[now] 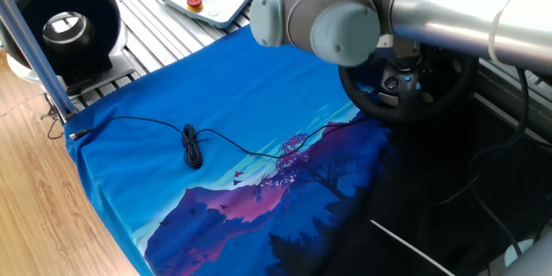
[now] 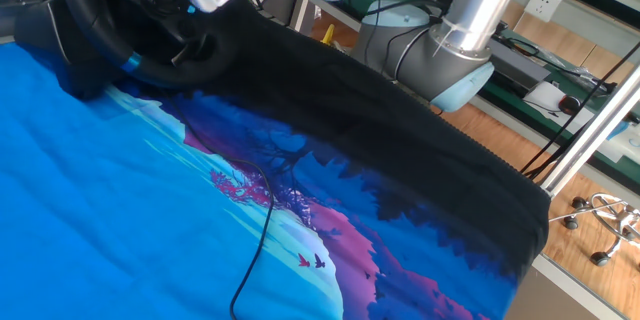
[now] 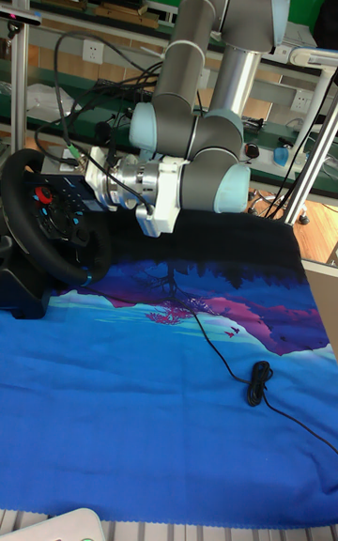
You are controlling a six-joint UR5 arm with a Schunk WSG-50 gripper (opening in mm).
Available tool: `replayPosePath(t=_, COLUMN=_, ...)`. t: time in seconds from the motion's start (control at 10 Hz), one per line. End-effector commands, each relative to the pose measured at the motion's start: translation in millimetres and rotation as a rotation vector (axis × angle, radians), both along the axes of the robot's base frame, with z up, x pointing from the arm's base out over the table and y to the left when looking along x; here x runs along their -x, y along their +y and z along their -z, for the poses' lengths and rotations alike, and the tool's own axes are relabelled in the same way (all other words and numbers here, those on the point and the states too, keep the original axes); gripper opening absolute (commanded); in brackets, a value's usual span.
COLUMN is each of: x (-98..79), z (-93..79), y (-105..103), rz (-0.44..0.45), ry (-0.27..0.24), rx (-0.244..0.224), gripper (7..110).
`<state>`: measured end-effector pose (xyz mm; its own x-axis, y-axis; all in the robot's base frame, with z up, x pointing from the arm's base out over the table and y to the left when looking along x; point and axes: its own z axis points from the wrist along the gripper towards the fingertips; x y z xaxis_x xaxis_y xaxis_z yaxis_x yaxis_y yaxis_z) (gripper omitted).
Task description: Rotate the steering wheel 90 degrees counterclockwise
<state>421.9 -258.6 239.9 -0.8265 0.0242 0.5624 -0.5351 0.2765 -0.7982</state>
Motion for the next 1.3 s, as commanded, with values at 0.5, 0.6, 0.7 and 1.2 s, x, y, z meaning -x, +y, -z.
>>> replayPosePath(t=0.5, x=-40.8, z=18.9, y=4, rz=-0.144, ry=-0.108, rx=-0.07, gripper=7)
replayPosePath(t=0.6, x=-46.0, z=24.9, y=10, rz=-0.162, ry=-0.123, rx=-0.098, gripper=7)
replayPosePath(t=0.7, x=-47.4, z=27.0, y=18, rz=-0.173, ry=-0.136, rx=-0.11, gripper=7)
replayPosePath(t=1.2, x=-42.3, z=51.7, y=57, rz=-0.203, ry=-0.185, rx=-0.179, gripper=7)
